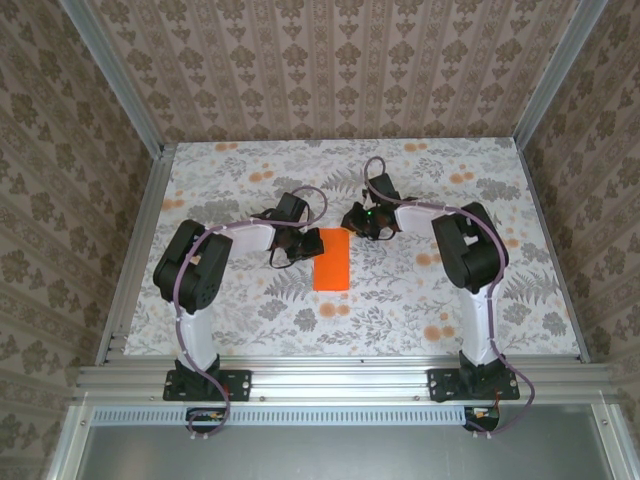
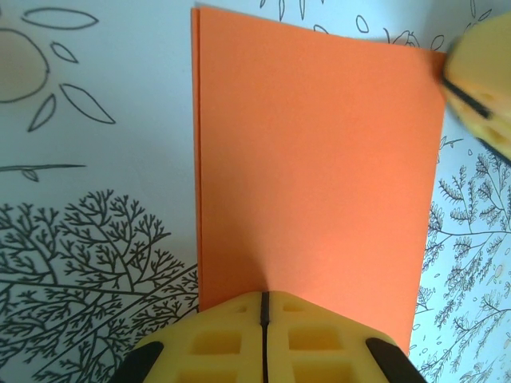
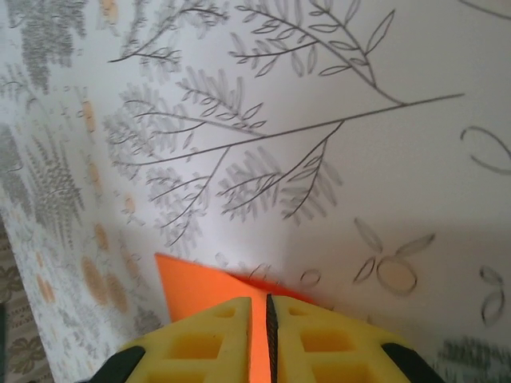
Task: Fold a paper plane with a square sheet of paper (pick it up from the middle)
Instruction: Fold the square sheet of paper in half at the center of the table.
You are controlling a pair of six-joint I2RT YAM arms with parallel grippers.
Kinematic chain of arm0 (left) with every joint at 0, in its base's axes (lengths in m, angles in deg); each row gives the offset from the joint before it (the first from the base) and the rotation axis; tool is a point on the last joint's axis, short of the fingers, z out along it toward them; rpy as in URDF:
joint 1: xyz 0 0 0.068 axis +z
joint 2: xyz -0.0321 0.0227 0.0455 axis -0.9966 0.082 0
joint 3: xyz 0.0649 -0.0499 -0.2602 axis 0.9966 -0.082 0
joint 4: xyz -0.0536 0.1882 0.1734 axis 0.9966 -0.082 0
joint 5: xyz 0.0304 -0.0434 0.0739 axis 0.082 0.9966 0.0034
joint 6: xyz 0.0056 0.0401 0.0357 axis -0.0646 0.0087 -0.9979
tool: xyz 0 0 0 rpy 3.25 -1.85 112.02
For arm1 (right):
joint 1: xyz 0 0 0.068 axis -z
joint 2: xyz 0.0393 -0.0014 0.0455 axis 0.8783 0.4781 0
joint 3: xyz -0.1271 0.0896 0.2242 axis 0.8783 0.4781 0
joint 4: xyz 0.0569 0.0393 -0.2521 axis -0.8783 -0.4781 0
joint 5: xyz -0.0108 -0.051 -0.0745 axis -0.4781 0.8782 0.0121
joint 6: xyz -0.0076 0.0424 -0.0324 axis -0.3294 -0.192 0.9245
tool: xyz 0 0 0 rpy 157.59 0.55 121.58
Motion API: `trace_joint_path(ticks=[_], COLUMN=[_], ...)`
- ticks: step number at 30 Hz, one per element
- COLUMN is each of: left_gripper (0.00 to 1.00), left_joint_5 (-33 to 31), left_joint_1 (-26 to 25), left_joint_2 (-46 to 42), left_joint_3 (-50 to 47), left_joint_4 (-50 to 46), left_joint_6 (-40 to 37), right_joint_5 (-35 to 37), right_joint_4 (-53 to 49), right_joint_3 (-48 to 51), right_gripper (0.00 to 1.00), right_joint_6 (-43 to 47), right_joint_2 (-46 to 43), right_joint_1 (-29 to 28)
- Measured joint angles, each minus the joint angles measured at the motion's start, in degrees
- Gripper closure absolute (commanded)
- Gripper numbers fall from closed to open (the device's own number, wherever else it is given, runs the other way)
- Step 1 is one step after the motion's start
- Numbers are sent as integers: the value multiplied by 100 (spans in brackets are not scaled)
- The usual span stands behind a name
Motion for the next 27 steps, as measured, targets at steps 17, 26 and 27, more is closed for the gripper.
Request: trace_joint_path(ticks=[17,26,27], left_gripper=[93,85,85], left_joint_5=[-74,79,146], left_joint_1=[-15,-37,-37], left_joint_2=[20,20,20], left_joint_3=[131,229,254], left_joint_4=[-203,-299,-291], left_joint_6=[0,4,7], right_joint_5=[-476,-723,-772], right_joint_4=[24,278,319], right_joint_3=[1740,1838,1836], right_gripper=[98,98,98], right_joint_6=[-28,-22,-15], right_joint_2=[-1036,-940,-918], right_joint_1=[-566,-501,-492])
